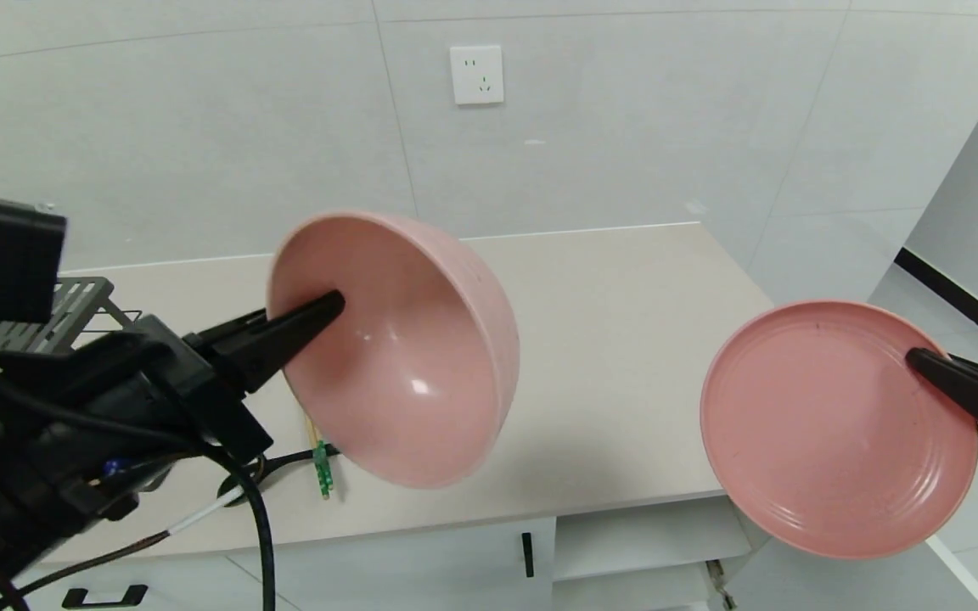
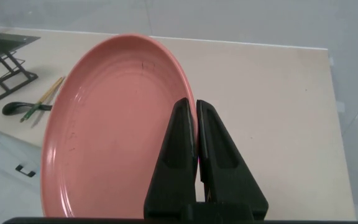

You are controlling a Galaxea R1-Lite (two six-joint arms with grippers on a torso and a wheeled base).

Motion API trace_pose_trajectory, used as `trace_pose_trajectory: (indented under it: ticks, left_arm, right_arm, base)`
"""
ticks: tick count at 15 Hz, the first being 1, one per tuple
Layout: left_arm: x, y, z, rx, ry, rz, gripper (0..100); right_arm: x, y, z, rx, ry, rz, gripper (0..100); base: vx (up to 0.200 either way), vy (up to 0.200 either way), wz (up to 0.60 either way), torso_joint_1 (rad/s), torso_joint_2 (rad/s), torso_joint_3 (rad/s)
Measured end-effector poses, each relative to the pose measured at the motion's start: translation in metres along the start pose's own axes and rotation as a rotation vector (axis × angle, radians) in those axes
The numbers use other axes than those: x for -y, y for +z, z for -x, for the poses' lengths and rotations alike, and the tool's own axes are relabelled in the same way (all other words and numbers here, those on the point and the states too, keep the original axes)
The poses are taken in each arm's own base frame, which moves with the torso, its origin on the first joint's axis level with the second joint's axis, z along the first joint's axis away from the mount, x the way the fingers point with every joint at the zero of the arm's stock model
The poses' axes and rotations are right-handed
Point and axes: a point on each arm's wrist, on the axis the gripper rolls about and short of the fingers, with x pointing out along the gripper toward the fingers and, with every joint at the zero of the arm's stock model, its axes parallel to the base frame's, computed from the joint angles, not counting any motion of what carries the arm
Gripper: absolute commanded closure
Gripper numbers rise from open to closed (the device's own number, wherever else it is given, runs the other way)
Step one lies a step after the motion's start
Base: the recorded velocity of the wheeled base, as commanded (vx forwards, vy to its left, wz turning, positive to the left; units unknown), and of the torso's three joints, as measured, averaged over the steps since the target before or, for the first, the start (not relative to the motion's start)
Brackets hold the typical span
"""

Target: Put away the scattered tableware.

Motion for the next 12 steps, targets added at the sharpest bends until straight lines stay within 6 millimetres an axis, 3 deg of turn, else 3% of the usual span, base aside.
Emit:
trace_pose_trajectory:
  ticks: [4, 8, 12]
  left_arm:
    - [-0.008, -0.036, -0.006, 0.066, 0.053, -0.179, 100]
    - [-0.012, -0.069, -0.018, -0.007, 0.103, -0.095, 100]
    - [0.002, -0.069, -0.015, 0.004, 0.052, -0.052, 100]
  right_arm:
    - [0.009, -0.003, -0.014, 0.033, -0.01, 0.018, 100]
    - [0.016, -0.012, -0.029, 0.083, -0.009, 0.054, 100]
    - [0.017, -0.03, -0.031, 0.02, -0.025, 0.049, 100]
  base:
    - [0.0, 0.0, 0.0, 0.0, 0.0, 0.0]
    - [0.0, 0.0, 0.0, 0.0, 0.0, 0.0]
    - [0.0, 0.0, 0.0, 0.0, 0.0, 0.0]
